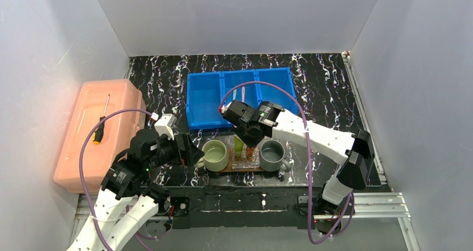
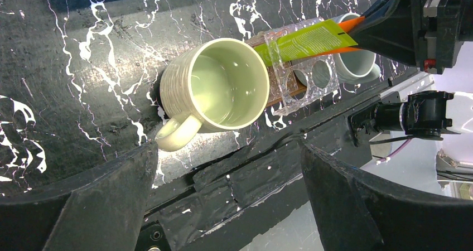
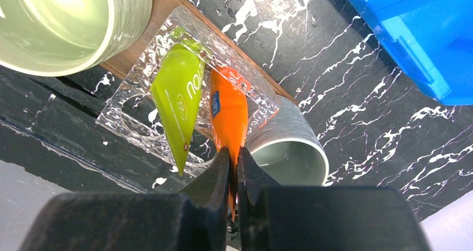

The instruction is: Prepare toiletry sets of a toothbrush and toothpaste on the tray

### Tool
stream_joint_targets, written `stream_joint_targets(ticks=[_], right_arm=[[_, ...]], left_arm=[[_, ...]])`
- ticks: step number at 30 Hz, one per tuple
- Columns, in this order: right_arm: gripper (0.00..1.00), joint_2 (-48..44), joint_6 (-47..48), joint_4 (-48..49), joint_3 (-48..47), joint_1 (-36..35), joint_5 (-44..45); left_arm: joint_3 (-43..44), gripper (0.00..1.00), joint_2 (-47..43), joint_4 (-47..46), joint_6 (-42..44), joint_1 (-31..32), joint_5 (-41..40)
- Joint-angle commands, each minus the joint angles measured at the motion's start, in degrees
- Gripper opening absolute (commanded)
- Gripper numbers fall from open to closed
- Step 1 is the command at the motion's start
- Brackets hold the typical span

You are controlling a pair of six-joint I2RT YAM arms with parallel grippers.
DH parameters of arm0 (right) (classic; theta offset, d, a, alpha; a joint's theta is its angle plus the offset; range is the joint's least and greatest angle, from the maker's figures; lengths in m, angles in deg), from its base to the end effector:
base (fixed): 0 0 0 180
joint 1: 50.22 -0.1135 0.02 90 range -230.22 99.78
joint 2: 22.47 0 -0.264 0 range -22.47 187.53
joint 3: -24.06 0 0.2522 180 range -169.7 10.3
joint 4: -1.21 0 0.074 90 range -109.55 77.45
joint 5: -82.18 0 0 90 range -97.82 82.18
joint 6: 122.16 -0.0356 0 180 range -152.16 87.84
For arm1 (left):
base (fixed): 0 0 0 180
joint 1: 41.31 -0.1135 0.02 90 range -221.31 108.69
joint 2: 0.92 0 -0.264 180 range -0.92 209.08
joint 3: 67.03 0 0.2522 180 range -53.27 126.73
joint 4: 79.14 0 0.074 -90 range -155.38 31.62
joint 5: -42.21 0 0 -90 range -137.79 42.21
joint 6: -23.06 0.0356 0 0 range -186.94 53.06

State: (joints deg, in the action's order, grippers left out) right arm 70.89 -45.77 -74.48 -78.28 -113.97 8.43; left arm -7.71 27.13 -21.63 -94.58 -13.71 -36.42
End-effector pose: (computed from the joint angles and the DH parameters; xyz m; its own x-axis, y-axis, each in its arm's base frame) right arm 0.1537 0.2892 0.3170 -0.5859 -0.6774 -0.4448 -0.6937 0.7030 -0.1568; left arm 0.0856 -0.0527 0.3204 -0.6305 -0.1836 -0.7542 0.3594 0.7921 -0.4933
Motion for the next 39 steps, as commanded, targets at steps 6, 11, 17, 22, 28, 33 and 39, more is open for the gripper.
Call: stream_joint_targets(ticks=[6, 11, 17, 22, 28, 33, 39], right_arm=[[0.23, -0.26, 0.34, 2.09, 0.81, 0.29, 0.15], [0.26, -0.59, 0.33, 2.13, -0.58, 0.37, 1.17], [0.30, -0.72, 0.38, 1.94, -2.82, 0.35, 2.09], [0.33, -0.94, 0.55, 1.85, -4.41, 0.37, 3.19], [0.38, -2.20, 0.64, 2.21, -5.03, 0.38, 4.54], [0.42, -4.14, 0.69, 3.15, -4.96, 0.38, 5.85], [0.48, -7.21, 0.69, 4.40, -3.94, 0.38, 7.98]], left_arm=[[-0.03, 0.99, 0.42, -0.15, 0.79, 0.00, 0.53], [-0.09, 0.99, 0.42, -0.15, 0.83, 0.01, 0.40], [-0.05, 0.99, 0.73, -0.15, 0.83, 0.00, 0.40], [-0.10, 0.99, 0.93, -0.15, 0.83, 0.00, 0.23], [-0.12, 0.99, 1.30, -0.15, 0.83, 0.00, 0.14], [-0.12, 0.99, 1.62, -0.07, 0.75, 0.00, 0.05], [-0.08, 0.99, 1.98, 0.02, 0.66, 0.00, -0.16]])
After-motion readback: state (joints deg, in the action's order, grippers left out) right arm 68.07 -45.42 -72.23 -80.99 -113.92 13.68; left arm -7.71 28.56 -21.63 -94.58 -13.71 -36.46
